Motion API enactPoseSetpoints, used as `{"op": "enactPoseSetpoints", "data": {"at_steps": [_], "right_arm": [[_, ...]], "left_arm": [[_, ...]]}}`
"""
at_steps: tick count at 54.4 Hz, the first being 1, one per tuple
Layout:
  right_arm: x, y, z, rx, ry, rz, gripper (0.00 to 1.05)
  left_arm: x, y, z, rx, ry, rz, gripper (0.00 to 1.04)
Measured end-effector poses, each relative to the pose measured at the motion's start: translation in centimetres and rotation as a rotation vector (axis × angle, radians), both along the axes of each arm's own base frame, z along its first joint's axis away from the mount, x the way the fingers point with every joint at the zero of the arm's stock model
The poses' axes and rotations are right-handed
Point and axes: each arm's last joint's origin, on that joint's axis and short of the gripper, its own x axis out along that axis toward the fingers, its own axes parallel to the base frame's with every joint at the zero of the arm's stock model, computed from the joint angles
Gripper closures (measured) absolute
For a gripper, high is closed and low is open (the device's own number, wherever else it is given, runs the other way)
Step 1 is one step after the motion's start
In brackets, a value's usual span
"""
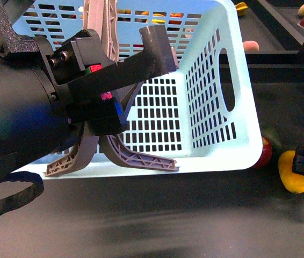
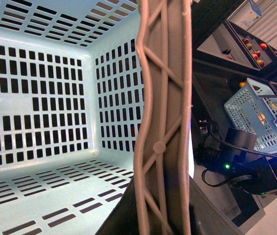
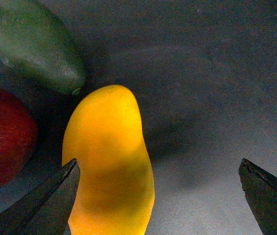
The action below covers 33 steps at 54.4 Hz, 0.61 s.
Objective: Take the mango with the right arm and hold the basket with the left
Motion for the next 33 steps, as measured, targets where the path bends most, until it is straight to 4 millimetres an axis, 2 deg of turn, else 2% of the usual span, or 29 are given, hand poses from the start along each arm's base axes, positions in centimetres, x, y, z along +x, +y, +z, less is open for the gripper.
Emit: {"op": "enactPoseSetpoints", "data": {"at_steps": [18,33], "right_arm": [[0.9,0.0,-1.1,0.001,-0.008,-0.004,0.08],[1.5,0.7,-1.7,-0.039,-0.024,0.014,0.08]], "left_arm": [[0.0,0.0,0.0,0.000,0.000,0.000,0.99],[0.0,0.0,0.0,0.000,0.000,0.000,0.99]]}}
